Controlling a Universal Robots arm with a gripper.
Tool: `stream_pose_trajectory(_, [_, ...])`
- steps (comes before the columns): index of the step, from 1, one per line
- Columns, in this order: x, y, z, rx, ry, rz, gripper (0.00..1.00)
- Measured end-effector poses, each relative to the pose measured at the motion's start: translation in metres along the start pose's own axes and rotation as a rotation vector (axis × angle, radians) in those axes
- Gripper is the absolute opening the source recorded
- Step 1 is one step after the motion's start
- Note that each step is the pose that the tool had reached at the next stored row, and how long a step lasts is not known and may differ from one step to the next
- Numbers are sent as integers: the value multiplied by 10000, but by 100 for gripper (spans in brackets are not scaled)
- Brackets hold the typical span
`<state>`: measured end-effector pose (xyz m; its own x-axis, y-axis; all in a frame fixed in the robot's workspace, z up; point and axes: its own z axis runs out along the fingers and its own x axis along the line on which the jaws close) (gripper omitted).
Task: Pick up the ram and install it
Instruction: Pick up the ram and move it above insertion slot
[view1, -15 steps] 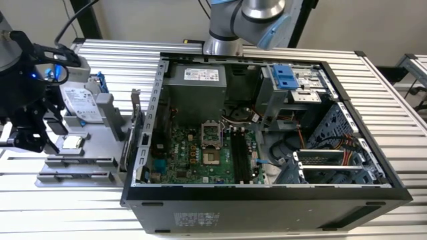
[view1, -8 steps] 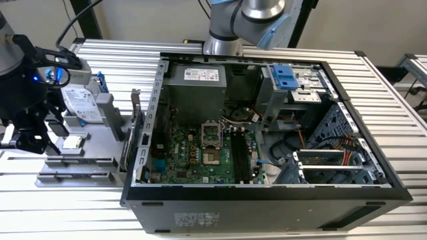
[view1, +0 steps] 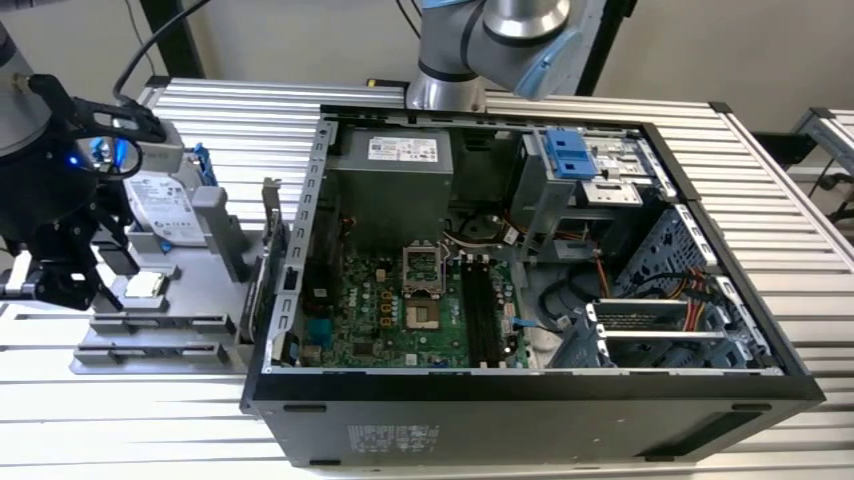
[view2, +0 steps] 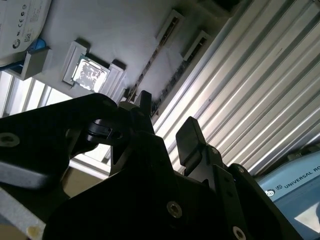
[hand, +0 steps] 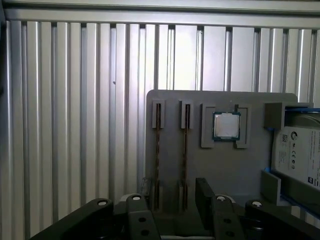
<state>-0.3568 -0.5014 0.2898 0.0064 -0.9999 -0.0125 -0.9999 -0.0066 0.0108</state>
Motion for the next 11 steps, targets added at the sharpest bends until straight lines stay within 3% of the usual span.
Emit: stream_pose_trajectory(11, [0,-1,30,2,4,0,100])
